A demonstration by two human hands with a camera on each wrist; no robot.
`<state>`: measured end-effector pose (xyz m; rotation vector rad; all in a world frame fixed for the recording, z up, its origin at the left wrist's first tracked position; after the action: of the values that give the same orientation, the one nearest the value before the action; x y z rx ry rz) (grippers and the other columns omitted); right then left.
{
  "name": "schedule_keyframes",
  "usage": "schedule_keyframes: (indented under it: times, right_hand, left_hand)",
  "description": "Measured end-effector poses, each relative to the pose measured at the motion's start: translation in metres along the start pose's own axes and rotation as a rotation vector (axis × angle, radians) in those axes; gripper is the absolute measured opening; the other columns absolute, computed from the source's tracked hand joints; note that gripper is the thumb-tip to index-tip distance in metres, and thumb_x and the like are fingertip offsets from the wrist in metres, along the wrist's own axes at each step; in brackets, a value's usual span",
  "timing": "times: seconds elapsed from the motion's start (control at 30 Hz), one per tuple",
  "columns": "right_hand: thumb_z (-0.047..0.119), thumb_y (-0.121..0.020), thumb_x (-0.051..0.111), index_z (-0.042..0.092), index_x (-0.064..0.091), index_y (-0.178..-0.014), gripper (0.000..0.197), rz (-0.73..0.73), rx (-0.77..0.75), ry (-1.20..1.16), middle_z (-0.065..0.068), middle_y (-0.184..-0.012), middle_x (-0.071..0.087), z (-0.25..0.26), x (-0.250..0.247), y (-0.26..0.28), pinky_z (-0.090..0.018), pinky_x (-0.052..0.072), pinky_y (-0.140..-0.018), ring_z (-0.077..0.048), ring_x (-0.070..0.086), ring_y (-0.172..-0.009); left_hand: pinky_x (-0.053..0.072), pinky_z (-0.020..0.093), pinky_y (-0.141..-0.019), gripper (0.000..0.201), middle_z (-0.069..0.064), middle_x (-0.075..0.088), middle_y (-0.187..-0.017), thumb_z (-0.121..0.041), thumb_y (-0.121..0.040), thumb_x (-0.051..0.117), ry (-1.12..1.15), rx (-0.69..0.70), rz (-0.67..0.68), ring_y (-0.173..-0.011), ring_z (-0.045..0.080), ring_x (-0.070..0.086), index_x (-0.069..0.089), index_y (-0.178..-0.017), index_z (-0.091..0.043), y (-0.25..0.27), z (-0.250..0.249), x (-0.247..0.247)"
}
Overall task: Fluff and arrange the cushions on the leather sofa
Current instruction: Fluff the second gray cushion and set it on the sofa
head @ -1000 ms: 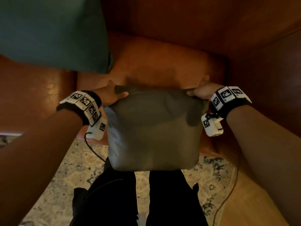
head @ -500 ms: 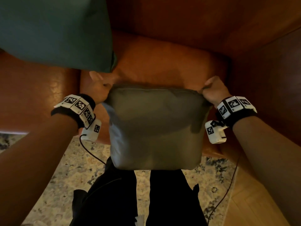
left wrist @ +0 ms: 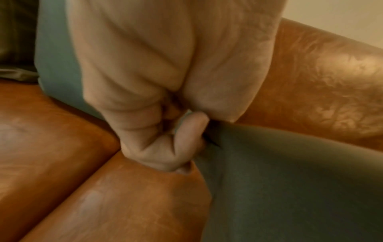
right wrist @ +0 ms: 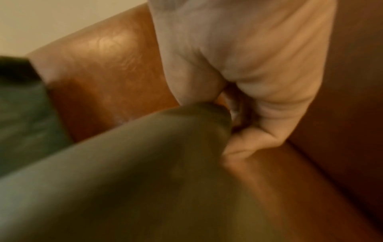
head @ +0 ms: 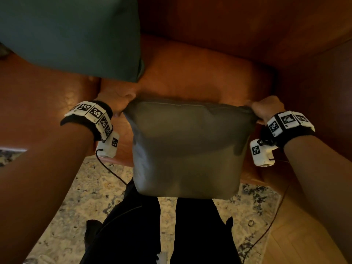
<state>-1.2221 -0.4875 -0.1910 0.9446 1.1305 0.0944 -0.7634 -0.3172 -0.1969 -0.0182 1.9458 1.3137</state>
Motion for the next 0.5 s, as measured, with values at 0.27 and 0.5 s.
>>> schedule_keyframes:
  times: [0.27, 0.5]
  right_hand:
    - [0.000, -0.092, 0.063, 0.019, 0.072, -0.097, 0.021, 0.018, -0.251, 0.219, -0.002, -0.107, 0.061, 0.029, -0.006, -0.001, -0.028, 0.047, -0.085, -0.021, 0.056, -0.096]
    - [0.003, -0.077, 0.083, 0.017, 0.057, -0.105, 0.041, 0.085, -0.057, -0.095, -0.005, -0.094, 0.059, 0.010, -0.002, -0.010, -0.039, 0.056, -0.080, -0.028, 0.063, -0.098]
  left_hand:
    - [0.045, 0.028, -0.075, 0.023, 0.007, 0.069, -0.086, -0.028, -0.086, 0.083, 0.070, 0.129, -0.119, -0.082, 0.018, 0.061, 0.073, -0.090, -0.008, 0.002, -0.010, -0.011]
    - [0.046, 0.025, -0.086, 0.030, 0.008, 0.074, -0.107, -0.027, -0.082, 0.086, 0.173, 0.089, -0.175, -0.102, 0.018, 0.067, 0.076, -0.104, -0.010, 0.005, -0.003, -0.012]
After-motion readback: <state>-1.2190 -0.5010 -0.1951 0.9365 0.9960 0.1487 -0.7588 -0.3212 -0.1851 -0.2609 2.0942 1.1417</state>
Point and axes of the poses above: each hand's wrist, its own y-axis away from the middle knuckle, its own x-axis out of the palm, z = x × y, the point moved 8 cm from there along -y, towards the middle knuckle
